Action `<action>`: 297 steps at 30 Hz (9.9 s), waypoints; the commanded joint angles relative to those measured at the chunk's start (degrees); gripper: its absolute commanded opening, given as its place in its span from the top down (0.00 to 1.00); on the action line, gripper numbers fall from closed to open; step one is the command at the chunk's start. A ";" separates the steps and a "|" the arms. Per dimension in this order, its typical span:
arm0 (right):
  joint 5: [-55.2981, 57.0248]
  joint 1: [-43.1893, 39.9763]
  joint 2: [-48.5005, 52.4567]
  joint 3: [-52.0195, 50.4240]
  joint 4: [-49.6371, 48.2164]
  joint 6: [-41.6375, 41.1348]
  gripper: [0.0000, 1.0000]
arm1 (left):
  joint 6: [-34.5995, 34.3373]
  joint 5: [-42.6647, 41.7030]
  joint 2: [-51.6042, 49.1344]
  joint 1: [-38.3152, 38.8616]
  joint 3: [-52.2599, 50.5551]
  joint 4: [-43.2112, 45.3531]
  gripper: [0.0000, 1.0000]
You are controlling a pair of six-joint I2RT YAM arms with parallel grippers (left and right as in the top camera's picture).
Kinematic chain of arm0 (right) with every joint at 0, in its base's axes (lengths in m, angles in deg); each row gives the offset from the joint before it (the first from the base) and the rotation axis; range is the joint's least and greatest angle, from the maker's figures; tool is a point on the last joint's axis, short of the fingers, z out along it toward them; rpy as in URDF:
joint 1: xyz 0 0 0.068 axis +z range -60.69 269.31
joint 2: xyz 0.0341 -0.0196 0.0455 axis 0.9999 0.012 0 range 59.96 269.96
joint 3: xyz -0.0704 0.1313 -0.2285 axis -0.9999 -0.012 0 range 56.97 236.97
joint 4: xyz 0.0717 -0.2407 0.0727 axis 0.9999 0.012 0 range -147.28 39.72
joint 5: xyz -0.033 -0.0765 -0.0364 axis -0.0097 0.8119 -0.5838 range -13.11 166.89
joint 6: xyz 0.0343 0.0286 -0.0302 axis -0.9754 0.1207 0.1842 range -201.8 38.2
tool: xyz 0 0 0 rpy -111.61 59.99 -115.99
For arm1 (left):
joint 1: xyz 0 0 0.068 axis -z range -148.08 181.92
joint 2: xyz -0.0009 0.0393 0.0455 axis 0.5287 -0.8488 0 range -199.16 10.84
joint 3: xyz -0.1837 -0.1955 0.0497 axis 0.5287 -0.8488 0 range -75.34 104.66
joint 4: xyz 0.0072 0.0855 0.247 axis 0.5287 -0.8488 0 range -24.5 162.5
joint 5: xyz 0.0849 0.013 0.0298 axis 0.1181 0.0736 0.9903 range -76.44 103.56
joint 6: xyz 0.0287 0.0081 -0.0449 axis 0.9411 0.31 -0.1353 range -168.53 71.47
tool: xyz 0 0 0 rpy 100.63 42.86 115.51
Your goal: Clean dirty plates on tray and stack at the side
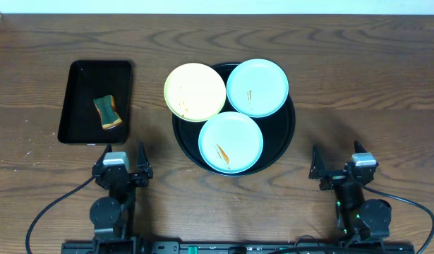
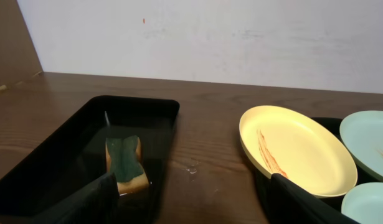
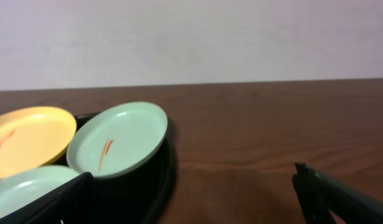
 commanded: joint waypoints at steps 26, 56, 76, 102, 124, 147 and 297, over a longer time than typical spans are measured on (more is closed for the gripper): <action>-20.26 -0.24 17.33 21.51 4.17 -6.88 0.01 | -2.64 -13.90 -32.81 0.35 36.41 -16.09 0.23; -28.57 -0.20 72.46 59.78 24.44 3.23 0.01 | -4.39 -10.47 -74.27 0.24 78.68 -53.33 0.23; -28.02 -0.20 72.52 59.78 26.64 3.26 0.01 | -15.96 1.66 -102.20 -11.56 78.68 -31.04 0.24; -25.29 -0.20 72.52 59.78 29.88 3.23 0.01 | -1.97 -3.61 -117.94 -15.23 78.68 -33.42 0.30; -22.93 2.29 82.47 59.78 28.15 -6.38 0.30 | -7.72 -4.96 -100.45 -14.95 78.84 -40.65 0.92; -18.62 15.91 101.63 59.80 25.46 -15.32 0.59 | -20.24 -8.11 -92.72 6.95 78.84 -55.08 0.93; -15.47 17.77 104.43 58.75 29.62 -30.67 0.99 | -20.22 -31.87 -118.86 32.37 76.78 -47.74 0.92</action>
